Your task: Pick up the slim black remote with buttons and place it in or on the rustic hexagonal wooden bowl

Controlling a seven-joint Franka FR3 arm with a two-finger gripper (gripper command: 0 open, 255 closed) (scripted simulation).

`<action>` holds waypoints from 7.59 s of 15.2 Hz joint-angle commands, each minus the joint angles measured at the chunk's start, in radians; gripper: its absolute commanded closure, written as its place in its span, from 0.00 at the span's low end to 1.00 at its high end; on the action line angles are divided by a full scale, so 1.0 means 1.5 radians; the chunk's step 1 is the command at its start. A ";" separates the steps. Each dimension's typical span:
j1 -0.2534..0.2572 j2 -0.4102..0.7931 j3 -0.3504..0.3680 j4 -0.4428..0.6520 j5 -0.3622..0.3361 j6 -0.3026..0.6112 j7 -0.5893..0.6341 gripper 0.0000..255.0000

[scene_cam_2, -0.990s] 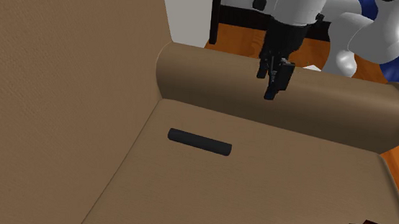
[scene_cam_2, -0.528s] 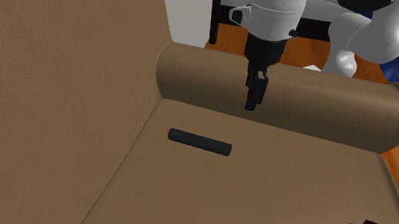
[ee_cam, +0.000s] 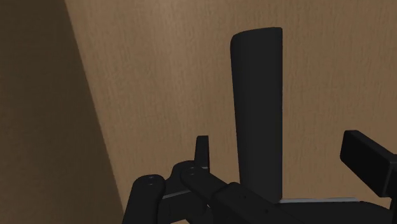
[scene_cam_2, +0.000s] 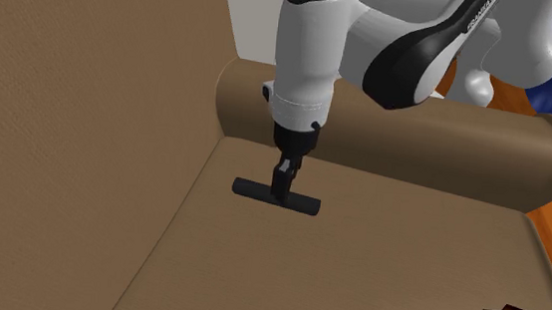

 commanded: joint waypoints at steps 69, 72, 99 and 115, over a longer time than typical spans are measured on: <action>0.103 -0.104 0.065 0.069 -0.003 -0.165 0.176 1.00; 0.131 -0.104 0.080 0.066 -0.010 -0.162 0.222 1.00; 0.345 0.042 0.150 0.175 -0.112 -0.139 0.522 1.00; 0.344 0.050 0.148 0.155 -0.117 -0.112 0.525 0.00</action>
